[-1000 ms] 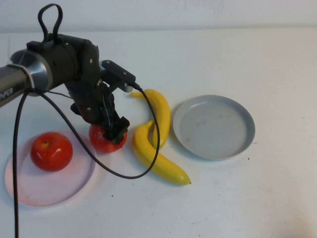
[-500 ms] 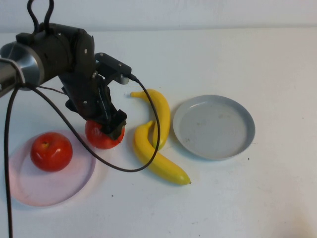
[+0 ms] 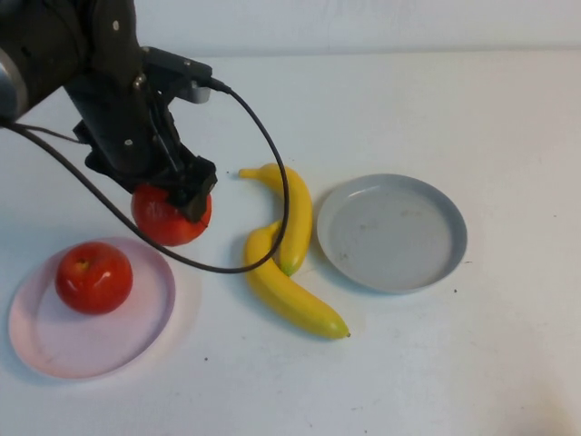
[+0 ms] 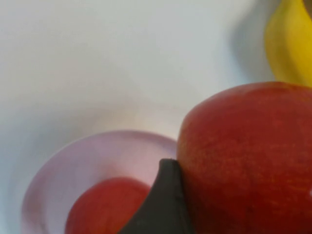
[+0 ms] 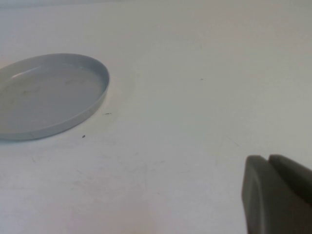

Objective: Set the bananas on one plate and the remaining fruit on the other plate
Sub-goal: Put one type of fruit in the left plate

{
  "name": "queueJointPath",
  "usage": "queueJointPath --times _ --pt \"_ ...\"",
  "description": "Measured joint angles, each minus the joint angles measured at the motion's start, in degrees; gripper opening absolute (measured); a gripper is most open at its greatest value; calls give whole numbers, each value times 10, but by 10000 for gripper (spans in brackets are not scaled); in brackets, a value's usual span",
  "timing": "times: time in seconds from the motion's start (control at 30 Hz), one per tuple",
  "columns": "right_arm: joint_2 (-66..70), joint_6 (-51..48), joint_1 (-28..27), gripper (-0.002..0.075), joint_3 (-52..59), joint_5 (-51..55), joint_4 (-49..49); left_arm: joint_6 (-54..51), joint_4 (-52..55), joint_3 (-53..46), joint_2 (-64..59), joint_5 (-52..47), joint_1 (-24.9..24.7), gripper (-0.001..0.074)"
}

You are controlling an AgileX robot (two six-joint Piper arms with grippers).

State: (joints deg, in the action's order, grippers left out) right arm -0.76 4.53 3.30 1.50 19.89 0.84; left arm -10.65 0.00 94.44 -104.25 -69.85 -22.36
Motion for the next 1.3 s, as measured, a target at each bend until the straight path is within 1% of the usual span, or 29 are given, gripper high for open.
queueJointPath --times 0.1,0.23,0.43,0.6,0.67,0.73,0.87,1.03,1.3 --pt "0 0 0 -17 0 0 0 10 29 -25 39 -1 -16 601" --pt "0 0 0 -17 0 0 0 47 31 -87 121 -2 -43 602" --pt "0 0 0 -17 0 0 0 101 37 -225 234 -7 -47 601" --pt "0 0 0 -17 0 0 0 136 51 -319 298 -9 -47 601" --pt "0 0 0 -17 0 0 0 141 58 -352 306 -9 -42 601" --pt "0 0 0 -17 0 0 0 141 59 -380 308 1 -26 601" --pt "0 0 0 -17 0 0 0 144 62 -424 308 78 16 601" --pt "0 0 0 -17 0 0 0 144 64 -436 282 151 60 601" --pt "0 0 0 -17 0 0 0 136 66 -437 215 198 70 601"
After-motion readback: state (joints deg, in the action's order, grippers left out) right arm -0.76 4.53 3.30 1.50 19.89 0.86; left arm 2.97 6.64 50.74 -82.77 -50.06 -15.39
